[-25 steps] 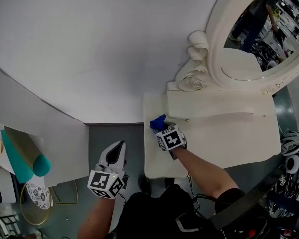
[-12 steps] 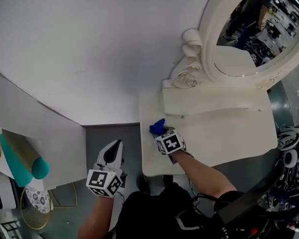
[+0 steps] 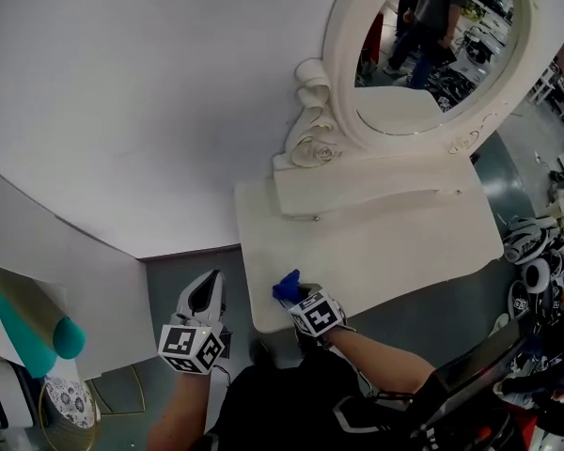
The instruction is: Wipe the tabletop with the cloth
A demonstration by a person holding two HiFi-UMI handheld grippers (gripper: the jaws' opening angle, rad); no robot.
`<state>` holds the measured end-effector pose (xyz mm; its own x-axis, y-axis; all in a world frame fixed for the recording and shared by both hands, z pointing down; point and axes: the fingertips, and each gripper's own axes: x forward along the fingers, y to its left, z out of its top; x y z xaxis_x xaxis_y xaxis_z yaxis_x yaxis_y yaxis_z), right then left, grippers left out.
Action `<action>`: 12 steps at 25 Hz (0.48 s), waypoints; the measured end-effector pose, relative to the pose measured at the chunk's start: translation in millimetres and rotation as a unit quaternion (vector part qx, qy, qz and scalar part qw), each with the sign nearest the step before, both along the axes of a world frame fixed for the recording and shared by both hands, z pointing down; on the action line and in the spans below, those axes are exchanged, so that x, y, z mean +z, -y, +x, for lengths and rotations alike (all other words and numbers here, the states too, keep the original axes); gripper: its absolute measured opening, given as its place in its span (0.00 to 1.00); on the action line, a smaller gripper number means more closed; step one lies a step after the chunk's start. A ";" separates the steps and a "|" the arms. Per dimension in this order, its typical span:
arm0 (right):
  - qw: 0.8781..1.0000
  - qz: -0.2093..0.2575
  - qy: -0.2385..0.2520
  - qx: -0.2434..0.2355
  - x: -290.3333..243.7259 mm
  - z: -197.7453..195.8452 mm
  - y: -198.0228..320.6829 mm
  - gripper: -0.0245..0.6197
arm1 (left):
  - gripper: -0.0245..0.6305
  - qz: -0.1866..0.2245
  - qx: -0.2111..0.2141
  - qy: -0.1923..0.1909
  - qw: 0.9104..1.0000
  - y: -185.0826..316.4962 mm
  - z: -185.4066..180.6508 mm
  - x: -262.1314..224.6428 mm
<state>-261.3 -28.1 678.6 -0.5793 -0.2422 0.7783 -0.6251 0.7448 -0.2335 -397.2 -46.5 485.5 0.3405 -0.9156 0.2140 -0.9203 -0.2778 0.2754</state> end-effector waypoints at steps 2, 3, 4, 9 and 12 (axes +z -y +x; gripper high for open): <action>1.000 -0.003 -0.001 0.000 -0.7 4.5 -14.4 0.24 | 0.05 0.003 0.003 -0.003 1.000 0.9 3.2 -1.7; 1.000 -0.003 -0.002 -0.002 -0.9 6.4 -20.9 0.24 | 0.05 0.004 0.004 -0.005 1.000 1.9 4.9 -2.5; 1.000 -0.005 -0.003 -0.006 -1.0 8.0 -27.5 0.24 | 0.05 0.006 0.005 -0.006 1.000 3.3 6.7 -3.2; 0.999 -0.027 -0.005 -0.024 -2.1 17.0 -50.3 0.24 | 0.05 0.013 0.009 -0.007 1.000 7.0 15.2 -9.9; 1.000 -0.008 0.010 0.003 -13.1 21.3 -19.8 0.24 | 0.05 0.016 0.009 -0.007 1.000 6.3 17.7 -14.2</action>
